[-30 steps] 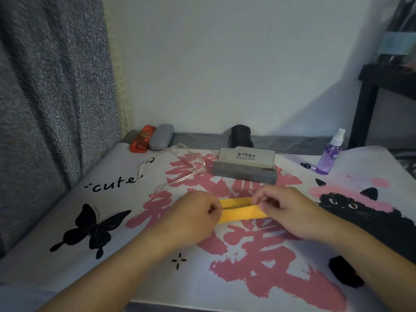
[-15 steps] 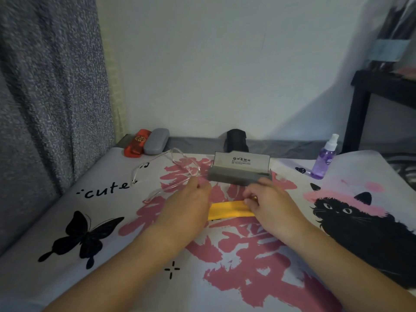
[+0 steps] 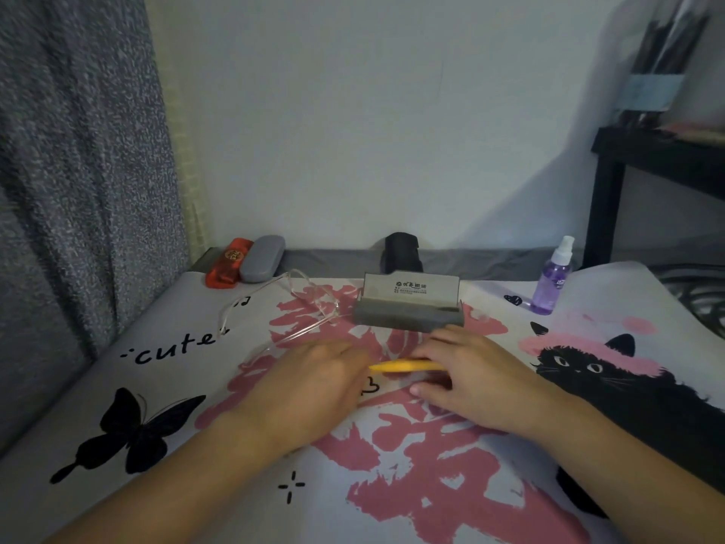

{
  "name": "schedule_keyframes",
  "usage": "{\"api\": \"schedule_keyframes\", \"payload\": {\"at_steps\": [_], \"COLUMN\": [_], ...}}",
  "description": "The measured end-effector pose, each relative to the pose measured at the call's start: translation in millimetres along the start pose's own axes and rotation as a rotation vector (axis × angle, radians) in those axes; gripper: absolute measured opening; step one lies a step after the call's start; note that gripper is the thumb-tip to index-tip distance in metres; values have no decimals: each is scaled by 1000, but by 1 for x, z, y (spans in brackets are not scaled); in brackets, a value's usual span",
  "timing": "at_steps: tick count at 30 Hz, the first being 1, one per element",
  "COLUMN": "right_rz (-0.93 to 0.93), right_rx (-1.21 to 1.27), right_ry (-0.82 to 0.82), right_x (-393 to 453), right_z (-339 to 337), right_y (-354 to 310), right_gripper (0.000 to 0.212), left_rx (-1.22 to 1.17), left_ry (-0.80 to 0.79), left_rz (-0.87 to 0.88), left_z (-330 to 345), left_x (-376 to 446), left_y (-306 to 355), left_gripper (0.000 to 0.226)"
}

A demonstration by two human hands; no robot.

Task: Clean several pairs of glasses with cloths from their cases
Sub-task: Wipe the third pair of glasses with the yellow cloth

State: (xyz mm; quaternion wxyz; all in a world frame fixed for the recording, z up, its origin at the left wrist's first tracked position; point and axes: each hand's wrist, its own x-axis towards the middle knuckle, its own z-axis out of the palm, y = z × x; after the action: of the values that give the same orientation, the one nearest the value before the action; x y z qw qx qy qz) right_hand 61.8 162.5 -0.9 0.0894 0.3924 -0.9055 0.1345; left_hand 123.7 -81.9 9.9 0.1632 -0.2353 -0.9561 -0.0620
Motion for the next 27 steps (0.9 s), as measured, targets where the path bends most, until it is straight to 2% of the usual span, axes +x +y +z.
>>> {"api": "schedule_keyframes", "payload": {"at_steps": [2, 6, 9, 11, 14, 16, 19, 22, 25, 27], "right_rz": [36, 371, 516, 600, 657, 642, 663, 678, 706, 704], "right_rx": [50, 637, 658, 523, 328, 252, 220, 246, 395, 397], "right_ry": [54, 290, 373, 306, 100, 15, -49, -91, -111, -136], "right_x": [-1, 17, 53, 73, 85, 87, 88, 88, 84, 82], "right_z": [-1, -27, -39, -33, -19, -17, -20, -18, -21, -23], "right_y": [1, 15, 45, 60, 66, 64, 63, 68, 70, 69], "right_gripper": [11, 13, 14, 19, 16, 11, 12, 23, 27, 27], "left_rx": [-139, -323, -480, -387, -157, -35, 84, 83, -2, -37], "left_ry": [-6, -51, -131, -226, -355, -449, -561, -612, -676, -683], "left_rz": [-136, -322, -479, -506, -539, -501, -436, -391, -372, -366], "left_z": [-8, -26, -42, -41, -13, 4, 10, 3, -8, -10], "left_x": [12, 63, 118, 151, 178, 184, 185, 184, 183, 181], "left_y": [0, -14, -31, -35, -40, -43, -42, -46, -52, -54], "left_gripper": [17, 13, 12, 16, 14, 22, 11, 16, 18, 15]}}
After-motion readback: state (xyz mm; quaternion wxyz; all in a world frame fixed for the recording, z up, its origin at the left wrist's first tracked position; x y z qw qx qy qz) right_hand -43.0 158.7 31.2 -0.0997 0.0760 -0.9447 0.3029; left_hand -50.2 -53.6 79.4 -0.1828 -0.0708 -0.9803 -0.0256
